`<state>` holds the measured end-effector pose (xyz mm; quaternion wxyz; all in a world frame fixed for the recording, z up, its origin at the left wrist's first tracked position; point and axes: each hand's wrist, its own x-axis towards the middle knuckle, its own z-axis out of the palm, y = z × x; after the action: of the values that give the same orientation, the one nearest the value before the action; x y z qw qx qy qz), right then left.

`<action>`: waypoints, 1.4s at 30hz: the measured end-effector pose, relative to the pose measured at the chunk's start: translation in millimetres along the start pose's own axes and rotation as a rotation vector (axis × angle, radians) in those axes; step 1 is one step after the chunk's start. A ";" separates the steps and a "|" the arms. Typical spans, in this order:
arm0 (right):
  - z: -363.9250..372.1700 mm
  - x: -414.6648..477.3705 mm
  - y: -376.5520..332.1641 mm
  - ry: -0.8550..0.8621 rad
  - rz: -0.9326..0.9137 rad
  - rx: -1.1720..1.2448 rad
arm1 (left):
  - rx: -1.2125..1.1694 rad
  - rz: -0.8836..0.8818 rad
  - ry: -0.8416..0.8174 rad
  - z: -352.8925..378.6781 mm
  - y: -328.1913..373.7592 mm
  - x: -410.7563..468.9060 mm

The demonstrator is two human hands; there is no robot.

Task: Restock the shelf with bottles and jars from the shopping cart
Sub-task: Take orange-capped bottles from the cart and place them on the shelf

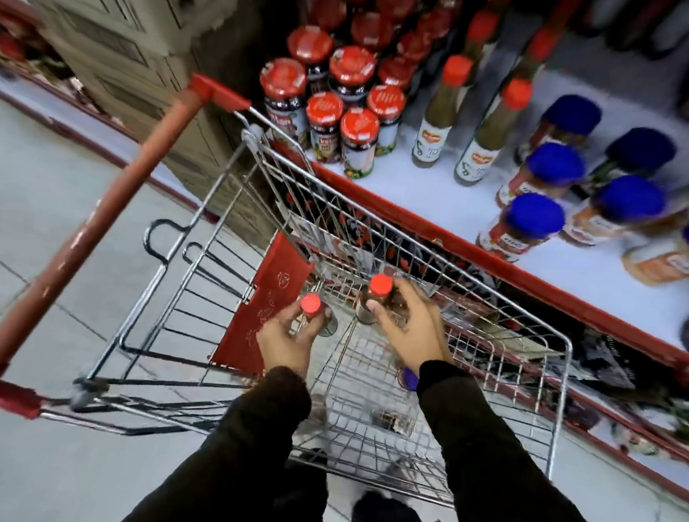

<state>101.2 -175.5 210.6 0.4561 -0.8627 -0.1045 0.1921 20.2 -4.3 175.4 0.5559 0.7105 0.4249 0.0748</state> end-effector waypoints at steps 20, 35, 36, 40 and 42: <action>-102.4 36.1 -98.5 0.653 -0.128 0.011 | -0.109 0.592 -0.283 37.6 228.2 27.7; -100.8 64.7 -92.6 0.606 0.041 -0.095 | 0.020 0.626 -0.378 77.4 228.8 60.7; -100.9 65.6 -92.4 0.598 0.049 -0.112 | 0.026 0.629 -0.371 78.3 228.6 60.1; -100.7 61.0 -91.7 0.579 0.052 -0.091 | 0.079 0.601 -0.331 80.6 219.4 58.1; -98.1 52.0 -89.3 0.605 0.053 -0.036 | 0.068 0.590 -0.326 81.2 209.6 54.8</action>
<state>189.7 -180.1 322.3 0.4458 -0.8912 0.0552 -0.0635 210.7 -29.9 304.1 0.5468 0.8237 0.1086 0.1035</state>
